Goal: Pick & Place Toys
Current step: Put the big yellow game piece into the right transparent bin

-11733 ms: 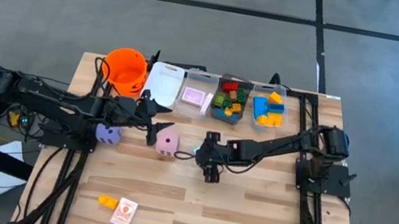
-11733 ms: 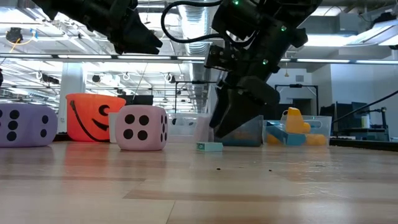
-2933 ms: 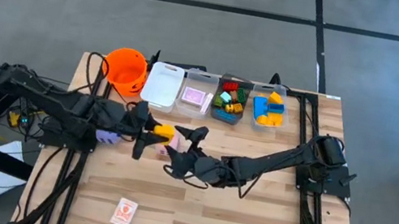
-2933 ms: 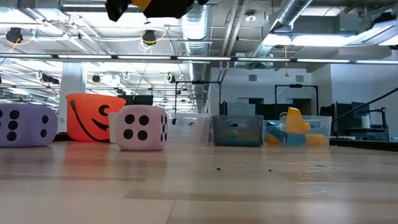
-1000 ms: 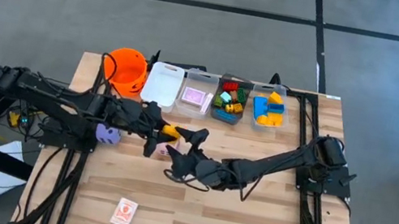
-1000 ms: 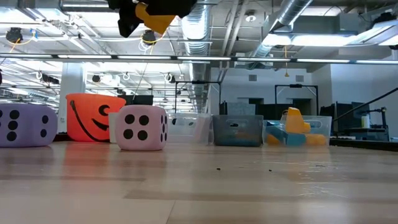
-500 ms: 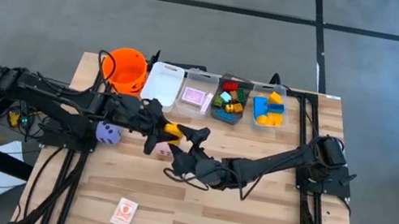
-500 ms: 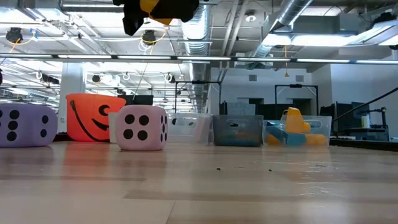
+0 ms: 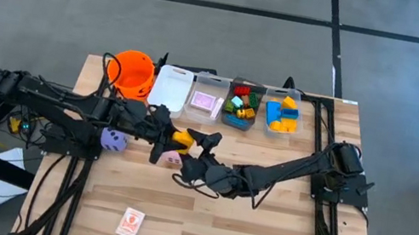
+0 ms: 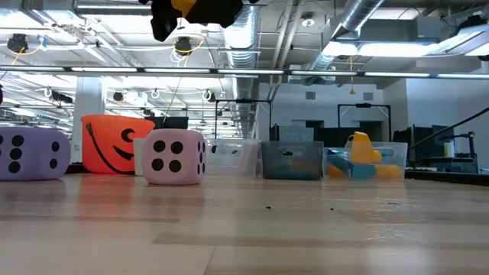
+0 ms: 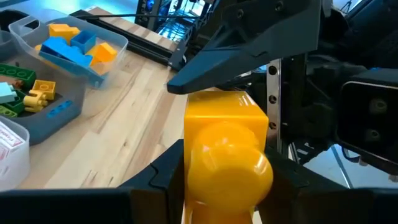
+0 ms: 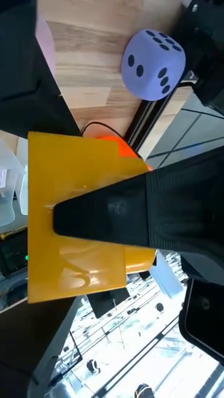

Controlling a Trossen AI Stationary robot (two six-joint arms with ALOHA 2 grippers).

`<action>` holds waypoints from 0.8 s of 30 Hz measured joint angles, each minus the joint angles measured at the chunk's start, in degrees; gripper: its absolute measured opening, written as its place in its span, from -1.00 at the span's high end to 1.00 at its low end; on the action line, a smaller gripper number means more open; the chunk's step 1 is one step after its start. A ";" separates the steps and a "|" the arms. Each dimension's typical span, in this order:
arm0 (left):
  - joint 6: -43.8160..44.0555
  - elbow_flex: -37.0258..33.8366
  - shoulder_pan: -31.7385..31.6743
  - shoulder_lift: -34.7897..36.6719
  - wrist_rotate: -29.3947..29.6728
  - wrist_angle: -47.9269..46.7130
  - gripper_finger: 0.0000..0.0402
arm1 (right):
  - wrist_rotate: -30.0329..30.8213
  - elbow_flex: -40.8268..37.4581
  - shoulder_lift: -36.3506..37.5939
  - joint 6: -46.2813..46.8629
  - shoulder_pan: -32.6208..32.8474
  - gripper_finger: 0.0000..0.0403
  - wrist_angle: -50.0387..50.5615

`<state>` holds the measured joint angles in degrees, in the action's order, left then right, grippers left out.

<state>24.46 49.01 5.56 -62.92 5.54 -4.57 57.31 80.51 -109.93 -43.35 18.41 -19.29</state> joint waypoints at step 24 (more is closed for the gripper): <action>0.37 0.04 -0.04 0.02 0.39 -0.45 0.35 | 0.12 -0.11 -0.07 -0.57 0.49 -0.50 -0.38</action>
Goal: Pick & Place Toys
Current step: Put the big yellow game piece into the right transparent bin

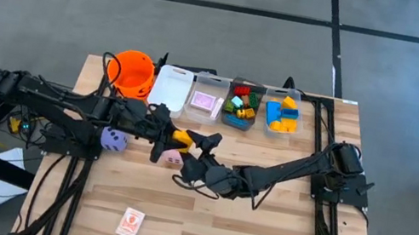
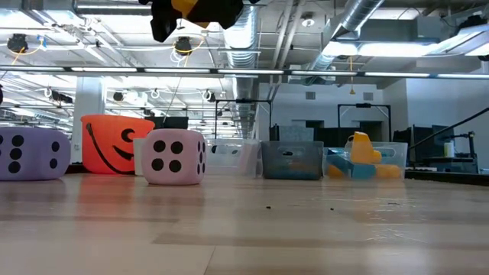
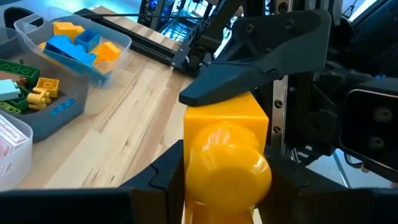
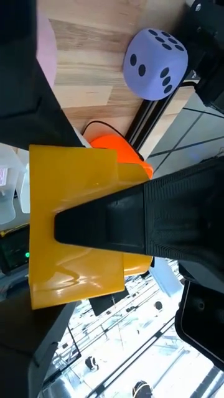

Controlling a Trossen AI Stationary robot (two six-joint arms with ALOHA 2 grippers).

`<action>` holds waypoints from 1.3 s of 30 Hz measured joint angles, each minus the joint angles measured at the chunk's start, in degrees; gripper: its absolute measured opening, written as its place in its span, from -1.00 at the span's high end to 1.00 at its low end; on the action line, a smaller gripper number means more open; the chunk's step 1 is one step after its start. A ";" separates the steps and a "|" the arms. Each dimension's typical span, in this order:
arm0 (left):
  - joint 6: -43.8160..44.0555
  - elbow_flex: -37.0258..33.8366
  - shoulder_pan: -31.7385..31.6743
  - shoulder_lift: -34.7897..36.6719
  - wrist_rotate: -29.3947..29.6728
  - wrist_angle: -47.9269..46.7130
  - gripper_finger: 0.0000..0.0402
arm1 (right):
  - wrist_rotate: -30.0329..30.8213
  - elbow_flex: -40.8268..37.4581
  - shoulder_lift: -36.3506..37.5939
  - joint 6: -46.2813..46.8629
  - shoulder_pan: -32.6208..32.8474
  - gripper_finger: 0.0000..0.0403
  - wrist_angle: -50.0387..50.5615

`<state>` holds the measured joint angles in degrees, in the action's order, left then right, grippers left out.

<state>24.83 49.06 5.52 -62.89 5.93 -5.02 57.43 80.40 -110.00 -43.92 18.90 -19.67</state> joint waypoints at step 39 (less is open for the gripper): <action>-8.41 -0.09 -0.31 17.52 10.60 -21.11 -0.23 | 10.27 -14.38 19.58 53.25 -11.62 -0.52 51.18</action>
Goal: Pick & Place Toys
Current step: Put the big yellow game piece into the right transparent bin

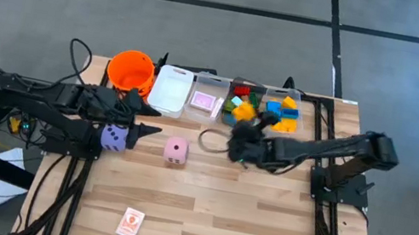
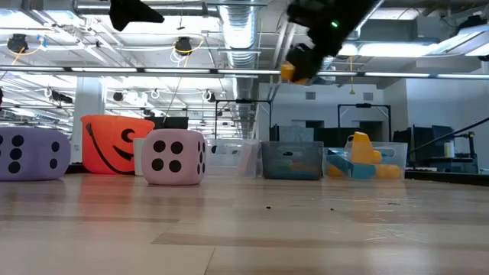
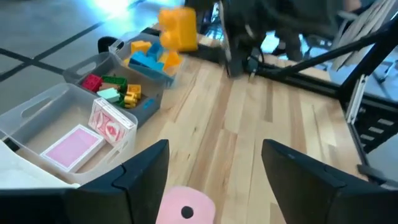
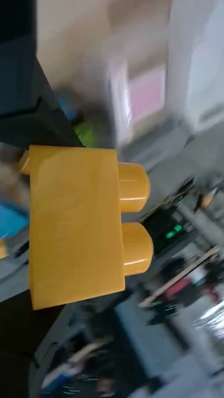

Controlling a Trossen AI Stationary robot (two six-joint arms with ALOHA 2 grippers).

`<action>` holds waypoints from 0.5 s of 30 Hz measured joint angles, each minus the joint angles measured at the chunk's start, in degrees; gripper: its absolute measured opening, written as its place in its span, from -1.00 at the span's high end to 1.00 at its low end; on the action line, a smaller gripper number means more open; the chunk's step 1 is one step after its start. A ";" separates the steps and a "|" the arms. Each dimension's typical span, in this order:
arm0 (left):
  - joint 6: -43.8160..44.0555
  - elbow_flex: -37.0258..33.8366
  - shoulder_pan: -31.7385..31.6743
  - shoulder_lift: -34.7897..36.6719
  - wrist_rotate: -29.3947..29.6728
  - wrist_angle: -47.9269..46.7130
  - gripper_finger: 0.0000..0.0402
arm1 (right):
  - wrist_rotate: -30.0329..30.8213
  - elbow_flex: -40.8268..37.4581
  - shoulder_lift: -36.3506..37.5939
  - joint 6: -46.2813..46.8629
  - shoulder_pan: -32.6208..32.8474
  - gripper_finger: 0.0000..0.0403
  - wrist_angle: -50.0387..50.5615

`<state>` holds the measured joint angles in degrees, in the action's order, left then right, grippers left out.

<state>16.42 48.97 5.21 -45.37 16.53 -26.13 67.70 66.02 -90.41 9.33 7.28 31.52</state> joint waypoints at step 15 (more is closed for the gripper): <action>-5.70 0.00 0.00 -11.01 3.13 0.14 -0.17 | -13.78 -19.71 20.42 26.45 -21.35 -0.52 -0.37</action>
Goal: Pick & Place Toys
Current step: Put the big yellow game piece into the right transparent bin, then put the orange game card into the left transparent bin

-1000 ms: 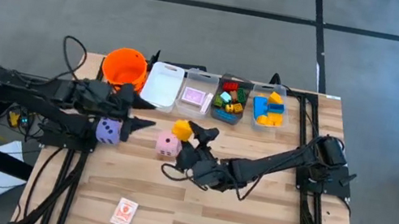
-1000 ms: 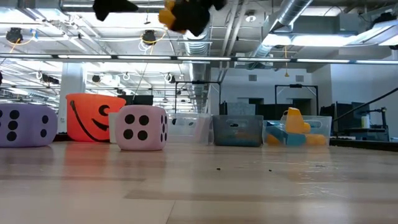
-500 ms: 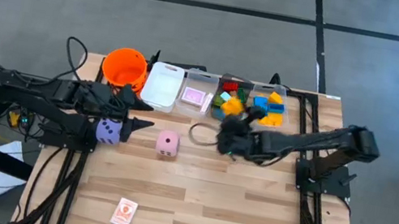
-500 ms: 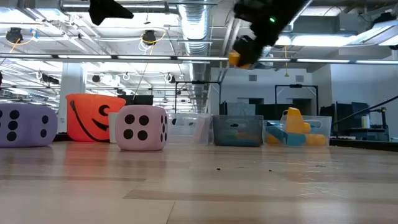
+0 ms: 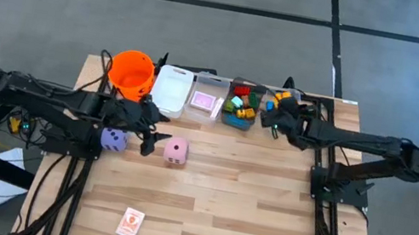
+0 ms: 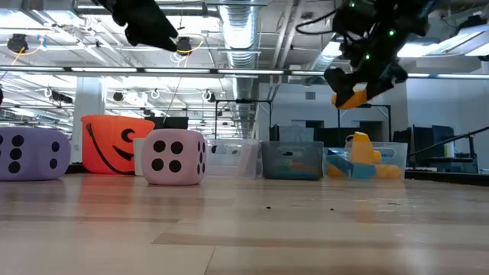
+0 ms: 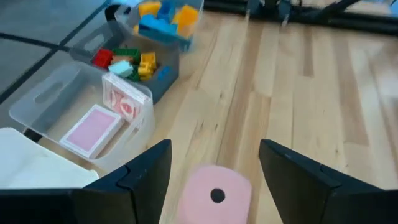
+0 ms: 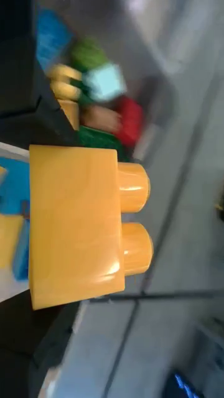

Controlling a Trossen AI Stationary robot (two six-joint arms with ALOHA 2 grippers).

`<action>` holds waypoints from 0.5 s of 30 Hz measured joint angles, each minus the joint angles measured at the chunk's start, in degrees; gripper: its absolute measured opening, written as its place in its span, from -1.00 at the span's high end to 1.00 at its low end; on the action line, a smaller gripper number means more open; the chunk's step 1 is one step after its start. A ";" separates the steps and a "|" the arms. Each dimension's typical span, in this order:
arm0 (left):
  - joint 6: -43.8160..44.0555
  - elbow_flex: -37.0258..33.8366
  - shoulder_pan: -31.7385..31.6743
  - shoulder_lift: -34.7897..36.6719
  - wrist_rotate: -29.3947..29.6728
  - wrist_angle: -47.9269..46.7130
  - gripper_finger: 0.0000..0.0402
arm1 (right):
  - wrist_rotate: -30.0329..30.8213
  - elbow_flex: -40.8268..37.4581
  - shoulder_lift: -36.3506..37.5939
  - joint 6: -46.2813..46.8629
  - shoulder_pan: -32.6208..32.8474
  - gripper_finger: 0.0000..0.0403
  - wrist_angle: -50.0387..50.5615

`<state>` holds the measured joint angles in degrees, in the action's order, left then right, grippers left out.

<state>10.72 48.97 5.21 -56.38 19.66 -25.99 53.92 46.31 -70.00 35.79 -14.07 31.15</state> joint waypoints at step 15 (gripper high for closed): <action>0.02 0.00 -0.02 -2.66 0.04 -2.22 -0.15 | -11.13 -0.57 -7.40 -5.36 -10.66 -0.94 0.94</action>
<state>10.74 48.97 5.19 -59.04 19.70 -28.22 42.79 45.74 -77.40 30.42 -24.73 32.09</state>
